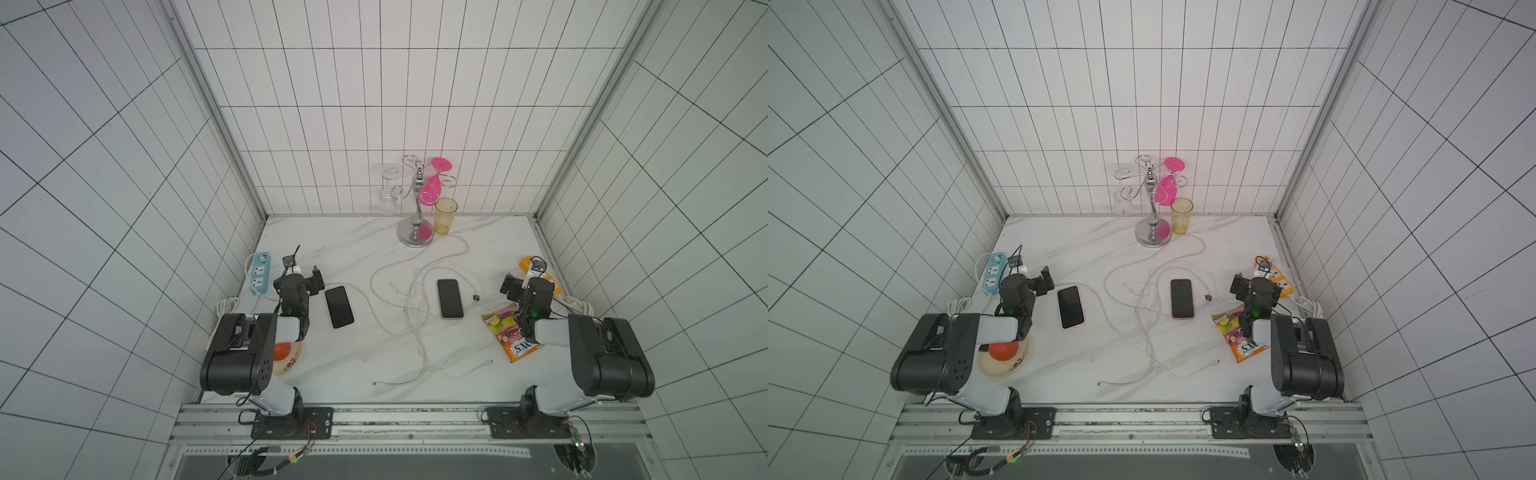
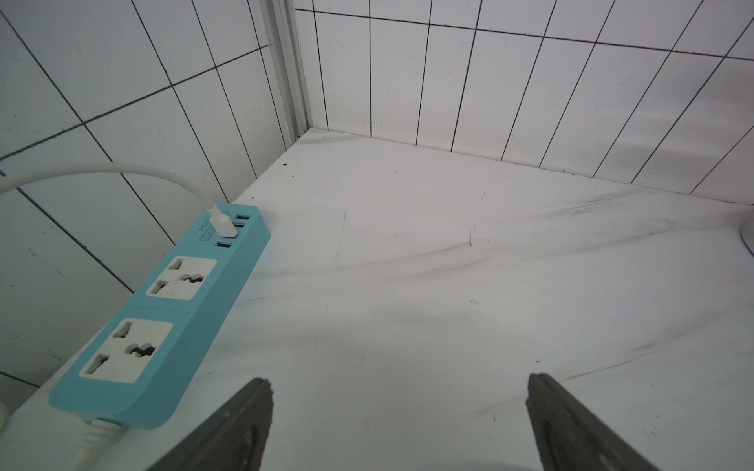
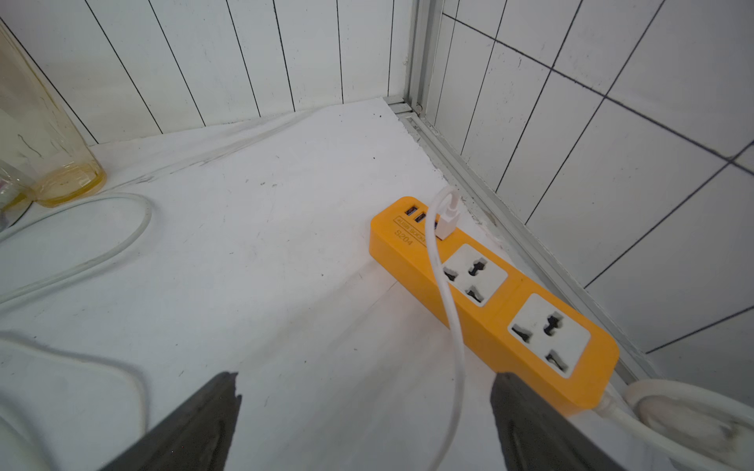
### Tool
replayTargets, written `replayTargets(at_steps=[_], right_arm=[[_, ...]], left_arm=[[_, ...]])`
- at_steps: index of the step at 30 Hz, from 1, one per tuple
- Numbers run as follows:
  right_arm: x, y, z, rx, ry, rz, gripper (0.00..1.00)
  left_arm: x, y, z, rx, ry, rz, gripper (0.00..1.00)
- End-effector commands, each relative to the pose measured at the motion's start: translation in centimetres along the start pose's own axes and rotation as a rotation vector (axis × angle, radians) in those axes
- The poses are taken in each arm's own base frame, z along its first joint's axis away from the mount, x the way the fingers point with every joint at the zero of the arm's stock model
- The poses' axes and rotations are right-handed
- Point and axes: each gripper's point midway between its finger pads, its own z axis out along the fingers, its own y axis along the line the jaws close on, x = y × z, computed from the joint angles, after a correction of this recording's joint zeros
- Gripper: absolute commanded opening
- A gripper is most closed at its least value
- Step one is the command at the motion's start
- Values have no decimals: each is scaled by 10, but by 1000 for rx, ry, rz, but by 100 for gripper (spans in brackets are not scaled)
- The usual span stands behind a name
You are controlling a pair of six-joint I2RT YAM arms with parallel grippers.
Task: Plug the charging cable into the phone
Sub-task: Pick up the charging cable from the center of the board.
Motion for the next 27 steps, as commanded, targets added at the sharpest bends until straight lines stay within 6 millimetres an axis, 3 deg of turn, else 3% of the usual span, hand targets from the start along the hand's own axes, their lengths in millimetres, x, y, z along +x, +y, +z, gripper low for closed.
replayTargets(at_steps=[1, 20, 24, 27], right_arm=[[-6, -1, -1, 1, -11, -3, 99], [-6, -1, 0, 0, -9, -5, 99], [-5, 0, 0, -1, -8, -5, 99], [-5, 0, 0, 0, -8, -5, 99]], left_arm=[[-15, -3, -1, 14, -39, -9, 98], [-15, -3, -1, 12, -42, -9, 98], [-43, 8, -13, -108, -107, -13, 98], [-62, 8, -20, -147, 3, -36, 98]])
